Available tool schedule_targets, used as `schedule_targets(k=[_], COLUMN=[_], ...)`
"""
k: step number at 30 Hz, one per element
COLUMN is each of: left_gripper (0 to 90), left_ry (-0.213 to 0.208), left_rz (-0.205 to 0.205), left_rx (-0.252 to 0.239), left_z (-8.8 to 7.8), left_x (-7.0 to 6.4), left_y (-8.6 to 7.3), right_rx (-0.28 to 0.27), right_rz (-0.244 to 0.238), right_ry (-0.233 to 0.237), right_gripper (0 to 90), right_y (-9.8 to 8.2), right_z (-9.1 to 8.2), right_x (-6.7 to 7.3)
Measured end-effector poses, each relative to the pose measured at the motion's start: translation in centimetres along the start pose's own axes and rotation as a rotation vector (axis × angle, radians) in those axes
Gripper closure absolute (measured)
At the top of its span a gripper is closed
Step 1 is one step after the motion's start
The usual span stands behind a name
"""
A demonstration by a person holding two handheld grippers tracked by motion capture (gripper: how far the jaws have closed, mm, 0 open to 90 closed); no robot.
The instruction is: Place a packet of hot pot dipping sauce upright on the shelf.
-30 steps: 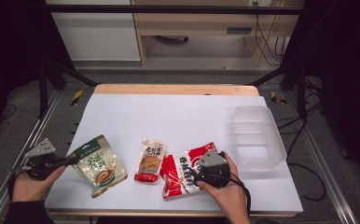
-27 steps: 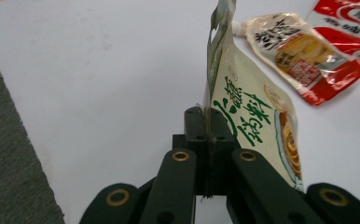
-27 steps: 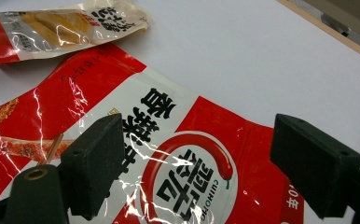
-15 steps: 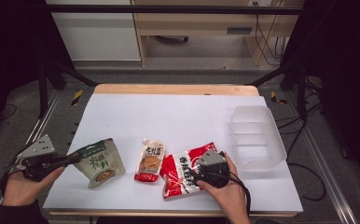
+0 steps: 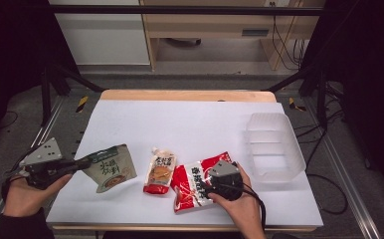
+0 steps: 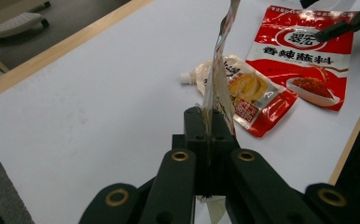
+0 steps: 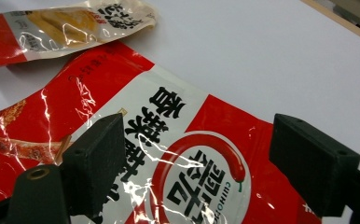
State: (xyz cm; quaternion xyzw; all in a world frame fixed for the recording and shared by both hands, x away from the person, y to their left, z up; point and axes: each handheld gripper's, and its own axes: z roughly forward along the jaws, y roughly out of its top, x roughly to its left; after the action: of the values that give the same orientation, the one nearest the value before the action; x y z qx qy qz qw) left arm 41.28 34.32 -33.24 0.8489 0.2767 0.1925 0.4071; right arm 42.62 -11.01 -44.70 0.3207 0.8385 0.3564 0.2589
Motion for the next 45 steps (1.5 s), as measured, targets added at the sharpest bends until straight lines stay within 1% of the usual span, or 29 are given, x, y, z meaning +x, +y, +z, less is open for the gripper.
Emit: schedule_targets(k=[1, 2, 3, 4, 6, 8, 9, 11, 12, 13, 14, 17, 18, 20, 21, 23, 26, 27, 28, 29, 31, 33, 35, 37, 38, 40, 41, 42, 45], left_gripper=[90.0, 90.0, 90.0, 90.0, 90.0, 90.0, 90.0, 90.0, 90.0, 90.0, 90.0, 90.0, 90.0, 90.0, 90.0, 90.0, 90.0, 90.0, 90.0, 90.0, 90.0, 90.0, 90.0, 90.0, 90.0, 90.0, 90.0, 90.0, 90.0], left_ry=[0.008, 0.012, 0.012, 0.008, 0.003, -0.004, -0.009, -0.013, -0.012, -0.016, -0.017, -0.01, -0.013, -0.015, -0.021, -0.035, -0.042, -0.045, -0.05, -0.052, -0.055, -0.054, -0.054, -0.061, -0.066, -0.062, -0.07, -0.072, -0.078], left_rz=[0.007, -0.002, 0.003, 0.0, 0.007, 0.013, 0.015, 0.012, 0.012, 0.013, 0.014, 0.036, 0.041, 0.046, 0.044, 0.052, 0.06, 0.06, 0.068, 0.074, 0.083, 0.087, 0.092, 0.093, 0.098, 0.108, 0.113, 0.119, 0.144], left_rx=[-0.001, -0.01, -0.008, -0.012, 0.001, 0.004, 0.003, -0.003, -0.005, -0.01, -0.014, -0.019, -0.02, -0.034, -0.043, -0.051, -0.05, -0.049, -0.043, -0.037, -0.024, -0.013, -0.003, -0.007, -0.01, -0.014, -0.016, -0.017, -0.019], left_z=[0.0, 0.0, 0.0, 0.2, 0.5, 0.7, 0.8, 0.8, 0.8, 0.7, 0.7, 0.5, 0.5, 0.5, 0.6, 0.7, 1.0, 1.1, 1.3, 1.5, 2.0, 2.3, 2.6, 2.8, 2.9, 3.1, 3.3, 3.3, 3.6], left_x=[0.0, 0.0, 0.1, 0.1, 0.2, 0.2, 0.2, 0.3, 0.3, 0.3, 0.3, 0.1, 0.1, 0.2, 0.2, 0.4, 0.7, 0.7, 0.8, 0.7, 0.5, 0.4, 0.4, 0.4, 0.3, 0.2, 0.2, 0.1, -0.3], left_y=[0.0, 0.0, -0.1, -0.2, -0.2, -0.2, -0.2, -0.1, 0.0, 0.2, 0.3, 1.3, 1.5, 2.0, 2.1, 2.6, 3.4, 3.7, 4.1, 4.4, 5.1, 5.5, 6.0, 6.4, 6.7, 7.3, 7.6, 7.8, 8.7], right_rx=[0.001, -0.003, -0.003, -0.016, -0.025, -0.042, -0.049, -0.045, -0.023, -0.019, -0.015, -0.017, -0.011, -0.017, -0.01, 0.015, 0.056, 0.06, 0.06, 0.063, 0.079, 0.094, 0.101, 0.12, 0.127, 0.138, 0.14, 0.143, 0.148], right_rz=[0.002, -0.011, -0.019, -0.027, -0.053, -0.068, -0.067, -0.073, -0.085, -0.091, -0.104, -0.131, -0.151, -0.175, -0.176, -0.184, -0.225, -0.235, -0.252, -0.253, -0.249, -0.239, -0.251, -0.247, -0.249, -0.258, -0.263, -0.28, -0.292], right_ry=[0.002, 0.011, 0.013, 0.018, 0.015, 0.023, 0.028, 0.06, 0.068, 0.068, 0.086, 0.119, 0.119, 0.125, 0.14, 0.169, 0.178, 0.176, 0.179, 0.184, 0.189, 0.207, 0.195, 0.192, 0.19, 0.188, 0.191, 0.199, 0.204], right_gripper=[18.8, 18.4, 18.4, 18.4, 18.8, 19.2, 18.9, 18.0, 17.6, 17.0, 16.2, 15.8, 15.5, 14.1, 12.9, 12.3, 11.2, 13.0, 15.7, 17.1, 17.0, 16.8, 16.3, 13.9, 13.6, 14.2, 14.2, 14.4, 13.6], right_y=[0.0, 0.1, 0.2, 0.3, 0.5, 0.6, 0.6, 0.9, 1.2, 1.5, 1.9, 3.0, 3.3, 4.0, 4.3, 4.9, 5.7, 5.8, 5.9, 6.0, 6.4, 6.8, 7.3, 7.9, 8.1, 8.5, 8.8, 9.0, 9.5], right_z=[0.0, 0.1, 0.1, 0.1, -0.1, -0.3, -0.4, -0.4, -0.4, -0.4, -0.4, -0.5, -0.6, -0.8, -0.8, -1.0, -1.0, -1.0, -1.0, -1.0, -1.0, -1.1, -1.3, -1.5, -1.6, -1.7, -1.7, -1.7, -1.8], right_x=[0.1, 0.3, 0.3, 0.5, 0.7, 0.9, 1.0, 0.9, 0.8, 0.7, 0.6, 0.6, 0.5, 0.4, 0.3, 0.2, -0.4, -0.5, -0.8, -1.0, -1.6, -2.0, -2.3, -2.6, -2.8, -3.2, -3.3, -3.4, -3.6])
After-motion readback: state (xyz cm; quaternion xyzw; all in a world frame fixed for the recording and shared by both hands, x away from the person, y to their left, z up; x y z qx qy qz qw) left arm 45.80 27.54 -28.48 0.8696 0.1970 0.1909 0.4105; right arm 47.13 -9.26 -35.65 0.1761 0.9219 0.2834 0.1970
